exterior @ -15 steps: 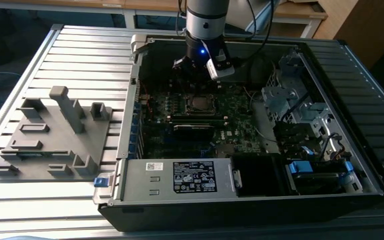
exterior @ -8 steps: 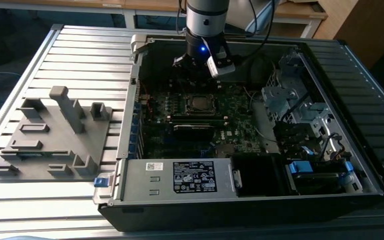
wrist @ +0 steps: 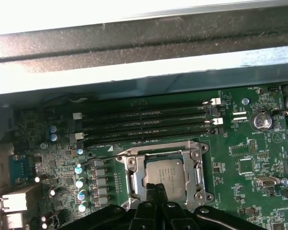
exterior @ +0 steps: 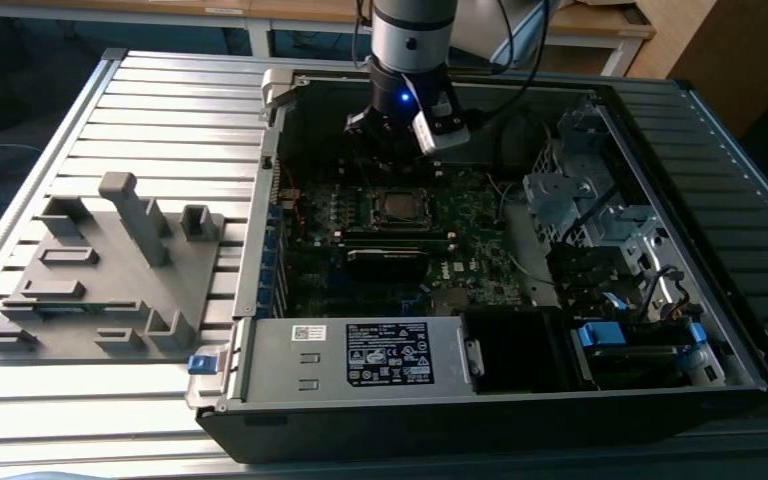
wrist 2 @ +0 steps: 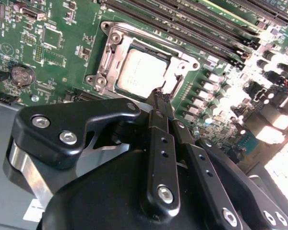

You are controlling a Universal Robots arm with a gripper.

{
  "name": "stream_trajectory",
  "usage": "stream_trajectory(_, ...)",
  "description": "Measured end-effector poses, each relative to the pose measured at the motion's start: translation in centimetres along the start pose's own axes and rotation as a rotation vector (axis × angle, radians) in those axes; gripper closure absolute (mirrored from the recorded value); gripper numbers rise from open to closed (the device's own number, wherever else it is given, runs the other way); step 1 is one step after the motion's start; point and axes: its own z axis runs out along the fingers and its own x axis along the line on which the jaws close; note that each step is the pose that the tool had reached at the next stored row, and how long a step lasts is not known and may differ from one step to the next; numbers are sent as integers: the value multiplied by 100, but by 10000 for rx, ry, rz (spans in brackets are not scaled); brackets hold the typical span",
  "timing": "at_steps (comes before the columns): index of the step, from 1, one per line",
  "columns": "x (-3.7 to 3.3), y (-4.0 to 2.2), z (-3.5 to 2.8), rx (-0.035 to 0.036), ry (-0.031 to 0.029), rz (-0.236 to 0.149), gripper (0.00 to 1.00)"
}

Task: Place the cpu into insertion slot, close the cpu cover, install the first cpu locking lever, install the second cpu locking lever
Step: 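Install the first cpu locking lever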

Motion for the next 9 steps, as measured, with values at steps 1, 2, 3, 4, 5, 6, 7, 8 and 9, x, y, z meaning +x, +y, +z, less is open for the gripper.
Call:
stream_trajectory(1, 4, 0, 0, -1, 0, 0, 90)
stream_trajectory(2, 8, -1, 0, -1, 0, 0, 90)
stream_trajectory(3, 13, -2, 0, -2, 0, 0, 90)
stream_trajectory(4, 14, -2, 0, -2, 0, 0, 90)
stream_trajectory(5, 14, -2, 0, -2, 0, -1, 90)
stream_trajectory(6, 15, -2, 0, -2, 0, 0, 90)
stream_trajectory(7, 15, -2, 0, -2, 0, 0, 90)
stream_trajectory(8, 15, -2, 0, -2, 0, 0, 90)
stream_trajectory(9, 15, -3, -1, -2, 0, 0, 90)
